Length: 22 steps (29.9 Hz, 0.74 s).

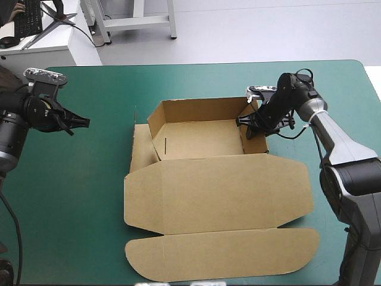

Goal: Fold the box

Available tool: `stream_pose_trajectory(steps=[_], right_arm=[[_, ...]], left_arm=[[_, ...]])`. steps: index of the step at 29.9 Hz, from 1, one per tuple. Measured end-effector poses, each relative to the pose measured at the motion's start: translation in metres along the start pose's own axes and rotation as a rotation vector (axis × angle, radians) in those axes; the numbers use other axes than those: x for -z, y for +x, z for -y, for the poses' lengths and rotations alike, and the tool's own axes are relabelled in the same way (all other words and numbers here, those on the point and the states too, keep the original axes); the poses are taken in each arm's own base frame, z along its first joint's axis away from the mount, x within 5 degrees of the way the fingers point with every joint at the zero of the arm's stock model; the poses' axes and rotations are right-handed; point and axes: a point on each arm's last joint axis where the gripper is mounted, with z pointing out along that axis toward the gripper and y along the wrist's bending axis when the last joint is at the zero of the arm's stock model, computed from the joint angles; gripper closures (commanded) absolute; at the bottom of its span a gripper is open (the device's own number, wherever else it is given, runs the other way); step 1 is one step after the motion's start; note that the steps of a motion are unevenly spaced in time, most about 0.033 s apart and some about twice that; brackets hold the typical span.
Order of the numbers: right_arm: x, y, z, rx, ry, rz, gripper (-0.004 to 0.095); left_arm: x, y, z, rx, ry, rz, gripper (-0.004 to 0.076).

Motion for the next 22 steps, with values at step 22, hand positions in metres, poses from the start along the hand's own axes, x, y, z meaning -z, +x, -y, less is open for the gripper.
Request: stream_pose_trajectory(steps=[22], right_arm=[[0.079, -0.007, 0.006, 0.005, 0.019, 0.181, 0.0909]], left_arm=[[-0.031, 0.004, -0.039, 0.380, 0.230, -0.030, 0.0724]])
